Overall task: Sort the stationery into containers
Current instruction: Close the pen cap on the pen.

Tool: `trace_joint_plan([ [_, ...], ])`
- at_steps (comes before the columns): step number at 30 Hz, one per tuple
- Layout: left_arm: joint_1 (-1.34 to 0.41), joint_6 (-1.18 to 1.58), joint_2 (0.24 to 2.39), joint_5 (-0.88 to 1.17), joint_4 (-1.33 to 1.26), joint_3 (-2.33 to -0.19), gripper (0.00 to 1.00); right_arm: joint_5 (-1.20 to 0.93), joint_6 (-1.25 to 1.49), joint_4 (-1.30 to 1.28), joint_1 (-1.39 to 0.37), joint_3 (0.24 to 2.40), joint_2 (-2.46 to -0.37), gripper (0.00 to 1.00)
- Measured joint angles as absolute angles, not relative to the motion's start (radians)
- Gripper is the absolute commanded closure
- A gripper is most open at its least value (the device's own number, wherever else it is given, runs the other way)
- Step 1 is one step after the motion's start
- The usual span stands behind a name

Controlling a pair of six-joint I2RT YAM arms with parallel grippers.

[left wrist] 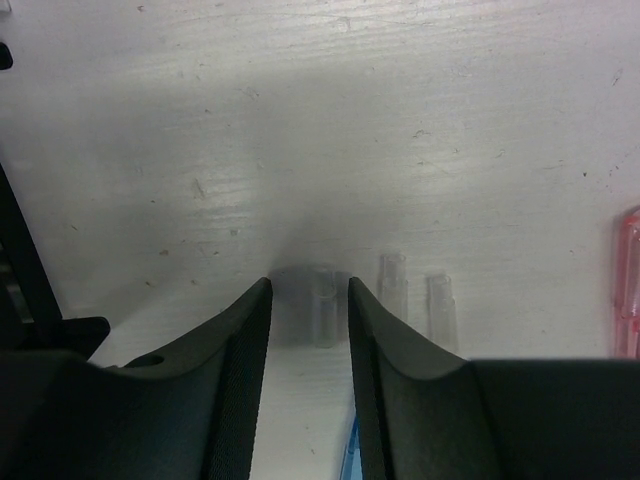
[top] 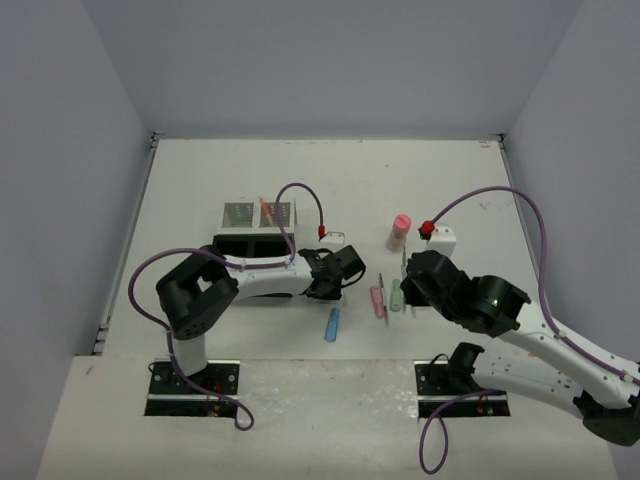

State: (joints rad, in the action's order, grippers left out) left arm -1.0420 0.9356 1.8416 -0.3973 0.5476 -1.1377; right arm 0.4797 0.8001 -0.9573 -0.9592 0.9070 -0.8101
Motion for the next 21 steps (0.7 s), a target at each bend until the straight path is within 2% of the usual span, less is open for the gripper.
trace_joint_plan([
  [4,-1.042,0.941,1.849,-0.397,0.546,-1.146,0.90,0.479,0.800,-0.957,-0.959,0.907,-0.810,1.00],
  [5,-1.042,0.942,1.850,-0.397,0.546,-1.148,0.99,0.477,0.799,-0.957,-0.959,0.907,-0.810,1.00],
  [6,-1.042,0.943,1.851,-0.397,0.545,-1.149,1.00,0.476,0.798,-0.956,-0.959,0.907,-0.810,1.00],
  [15,-1.043,0.947,1.852,-0.398,0.542,-1.150,1.00,0.439,0.776,-0.914,-0.959,0.873,-0.799,1.00],
  [21,-1.043,0.926,1.808,-0.426,0.540,-1.148,1.00,0.321,0.712,-0.791,-0.957,0.805,-0.750,1.00],
])
